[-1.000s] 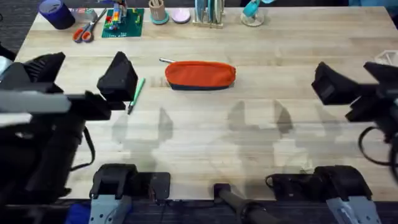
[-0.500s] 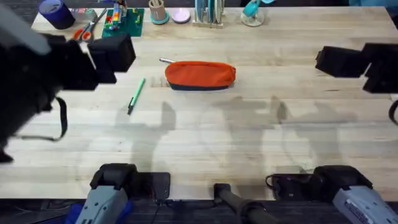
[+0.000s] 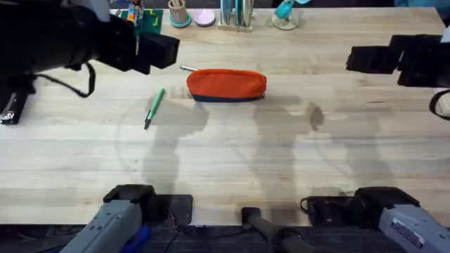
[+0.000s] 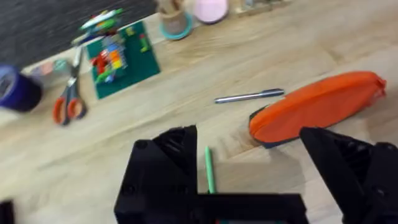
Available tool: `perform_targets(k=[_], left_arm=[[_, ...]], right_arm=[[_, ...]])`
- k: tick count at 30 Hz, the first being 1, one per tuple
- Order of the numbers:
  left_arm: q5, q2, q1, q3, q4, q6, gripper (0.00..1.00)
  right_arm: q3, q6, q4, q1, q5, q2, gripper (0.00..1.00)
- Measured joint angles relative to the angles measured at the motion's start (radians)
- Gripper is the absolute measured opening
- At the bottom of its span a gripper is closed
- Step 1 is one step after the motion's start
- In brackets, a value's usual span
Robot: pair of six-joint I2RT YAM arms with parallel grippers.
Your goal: Unzip the bag, pick up the pens from the table one at a time and place them inside, then zip the bag closed.
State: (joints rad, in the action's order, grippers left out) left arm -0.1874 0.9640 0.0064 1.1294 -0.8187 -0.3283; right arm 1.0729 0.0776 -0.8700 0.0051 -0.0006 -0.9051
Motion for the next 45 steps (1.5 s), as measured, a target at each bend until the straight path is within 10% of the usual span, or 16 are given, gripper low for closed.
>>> perform_targets(k=[12, 24, 34, 45], left_arm=[[-0.282, 0.188, 0.118, 0.004, 0.081, -0.188, 0.990], [-0.731, 0.436, 0.307, 0.033, 0.076, -0.478, 0.991], [-0.966, 0.670, 0.319, 0.033, 0.075, -0.704, 0.991], [-1.049, 0.826, 0.308, 0.033, -0.092, -1.005, 0.993]], right_arm=[[0.000, 0.000, 0.002, 0.000, -0.013, -0.002, 0.996], [0.000, -0.003, 0.101, 0.000, -0.045, -0.002, 0.995], [0.000, -0.003, 0.112, 0.000, -0.046, -0.002, 0.996], [0.000, -0.003, 0.112, 0.000, -0.045, -0.002, 0.996]])
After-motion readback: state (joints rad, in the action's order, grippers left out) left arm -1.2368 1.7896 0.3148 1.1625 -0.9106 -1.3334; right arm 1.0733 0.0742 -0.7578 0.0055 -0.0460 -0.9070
